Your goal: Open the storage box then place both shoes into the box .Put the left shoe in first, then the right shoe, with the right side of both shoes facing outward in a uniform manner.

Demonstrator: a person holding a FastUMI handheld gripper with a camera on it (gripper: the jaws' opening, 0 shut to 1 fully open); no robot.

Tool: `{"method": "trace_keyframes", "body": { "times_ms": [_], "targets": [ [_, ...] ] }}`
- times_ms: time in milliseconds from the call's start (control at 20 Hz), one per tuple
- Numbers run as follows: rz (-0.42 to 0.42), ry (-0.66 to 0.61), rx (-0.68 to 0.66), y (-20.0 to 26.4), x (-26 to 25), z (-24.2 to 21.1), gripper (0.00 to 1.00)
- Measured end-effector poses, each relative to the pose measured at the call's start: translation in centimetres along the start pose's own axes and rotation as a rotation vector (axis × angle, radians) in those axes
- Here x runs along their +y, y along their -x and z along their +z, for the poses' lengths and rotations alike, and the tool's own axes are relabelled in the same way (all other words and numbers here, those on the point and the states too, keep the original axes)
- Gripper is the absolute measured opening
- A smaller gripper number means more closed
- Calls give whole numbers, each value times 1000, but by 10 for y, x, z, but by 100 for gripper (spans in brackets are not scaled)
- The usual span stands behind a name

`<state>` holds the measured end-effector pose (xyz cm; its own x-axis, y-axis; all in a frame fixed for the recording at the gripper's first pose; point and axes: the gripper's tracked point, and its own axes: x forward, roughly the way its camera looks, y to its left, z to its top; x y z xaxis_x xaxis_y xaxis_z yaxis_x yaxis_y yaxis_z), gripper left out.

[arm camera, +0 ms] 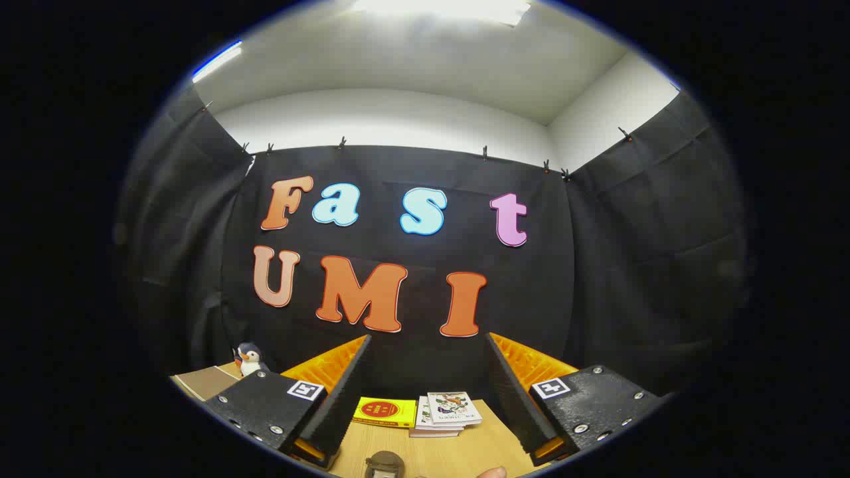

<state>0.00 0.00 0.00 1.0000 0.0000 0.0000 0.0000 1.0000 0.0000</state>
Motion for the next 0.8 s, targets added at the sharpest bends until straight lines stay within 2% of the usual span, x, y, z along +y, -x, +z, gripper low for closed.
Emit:
{"method": "trace_keyframes", "body": {
  "times_ms": [800],
  "targets": [
    [2, 17, -21, 4, -2, 5, 98]
  ]
}}
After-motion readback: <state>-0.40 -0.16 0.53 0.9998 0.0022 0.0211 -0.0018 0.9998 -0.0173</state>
